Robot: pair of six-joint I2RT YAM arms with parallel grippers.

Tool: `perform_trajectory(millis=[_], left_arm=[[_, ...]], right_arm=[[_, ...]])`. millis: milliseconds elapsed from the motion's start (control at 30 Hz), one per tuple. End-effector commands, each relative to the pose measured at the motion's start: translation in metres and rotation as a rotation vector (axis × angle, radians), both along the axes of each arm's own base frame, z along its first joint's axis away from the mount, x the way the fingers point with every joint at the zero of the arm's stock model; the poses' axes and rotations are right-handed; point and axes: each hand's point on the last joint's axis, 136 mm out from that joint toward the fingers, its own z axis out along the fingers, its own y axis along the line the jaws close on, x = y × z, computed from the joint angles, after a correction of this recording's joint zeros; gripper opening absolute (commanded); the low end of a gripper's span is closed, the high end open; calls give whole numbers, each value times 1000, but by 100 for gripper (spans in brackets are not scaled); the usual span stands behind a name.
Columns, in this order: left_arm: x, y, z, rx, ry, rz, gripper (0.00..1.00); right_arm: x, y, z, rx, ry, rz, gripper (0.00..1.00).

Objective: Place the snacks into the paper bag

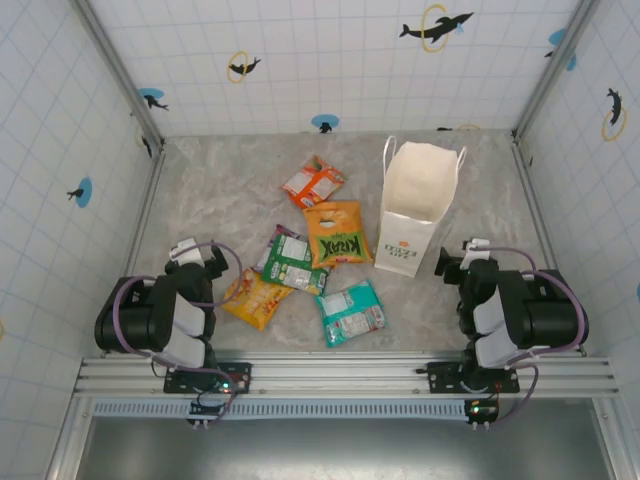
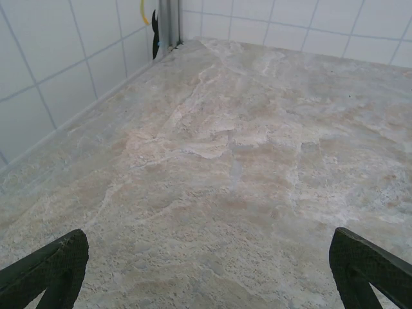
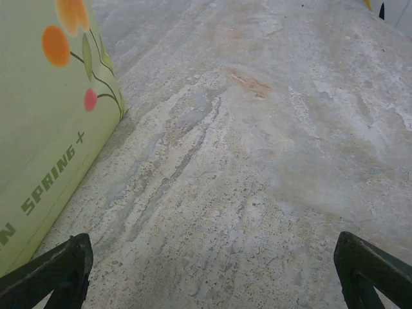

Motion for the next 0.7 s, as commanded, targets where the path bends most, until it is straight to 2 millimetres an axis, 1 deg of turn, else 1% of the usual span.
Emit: perform_trajectory(millis=[0,667], left_arm=[[-7,-3,-8,9,30,-18,98],[-7,-4,-8,6,28,-20,98]], right_arm=[[3,-1,11,-7,-48,-10,98],[3,-1,11,9,-51,-2,98]])
